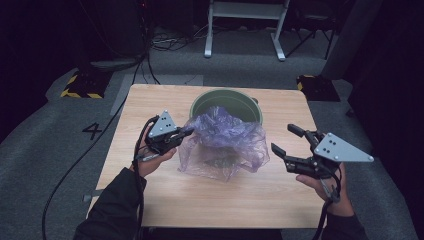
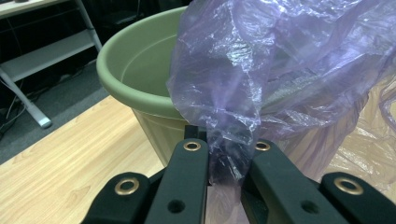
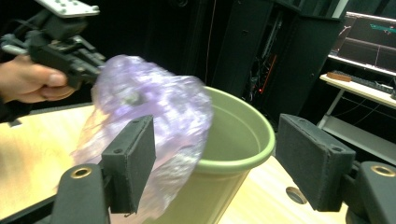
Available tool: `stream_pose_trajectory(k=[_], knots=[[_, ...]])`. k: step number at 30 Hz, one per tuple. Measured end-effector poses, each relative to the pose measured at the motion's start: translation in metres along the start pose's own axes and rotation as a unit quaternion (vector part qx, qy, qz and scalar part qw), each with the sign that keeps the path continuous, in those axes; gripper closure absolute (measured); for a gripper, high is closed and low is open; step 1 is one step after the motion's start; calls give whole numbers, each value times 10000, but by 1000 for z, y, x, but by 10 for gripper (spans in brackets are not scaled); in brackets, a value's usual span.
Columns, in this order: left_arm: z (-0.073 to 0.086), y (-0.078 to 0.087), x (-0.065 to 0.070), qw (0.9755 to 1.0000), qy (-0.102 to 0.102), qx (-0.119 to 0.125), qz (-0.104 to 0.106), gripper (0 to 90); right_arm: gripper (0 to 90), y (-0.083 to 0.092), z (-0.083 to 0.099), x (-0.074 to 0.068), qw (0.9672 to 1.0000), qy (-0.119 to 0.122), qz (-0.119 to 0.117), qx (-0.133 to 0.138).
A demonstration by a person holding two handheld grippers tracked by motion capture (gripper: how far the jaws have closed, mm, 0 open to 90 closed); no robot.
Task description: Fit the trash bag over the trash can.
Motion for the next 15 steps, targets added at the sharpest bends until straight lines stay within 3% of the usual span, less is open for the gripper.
stream_pose_trajectory(k=[3, 7, 10, 12, 15], knots=[[0, 0, 0, 10000, 37, 26, 0, 894, 279, 3, 2, -18, 9998, -38, -169, 22], [2, 0, 0, 10000, 49, 6, -44, 893, 231, -5, 13, -43, 9990, 176, -414, -71], [3, 0, 0, 10000, 57, 8, -51, 893, 266, -17, 23, -46, 9992, 164, -264, -261], [3, 1, -1, 9999, 79, 24, -69, 893, 372, -25, 31, -43, 9989, 205, -77, -403], [4, 1, -3, 9999, 72, -2, -109, 891, 646, -30, 38, -39, 9979, 458, -8, -465]])
Point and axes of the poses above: each handheld gripper's, and its own axes: y roughly backward along the jaws, z roughly out of its underside, x roughly to its right, the point moved 9 cm from there along -y, roughly forward along the jaws, and after that the axes turned 4 degrees about -x, right-handed, at the moved point
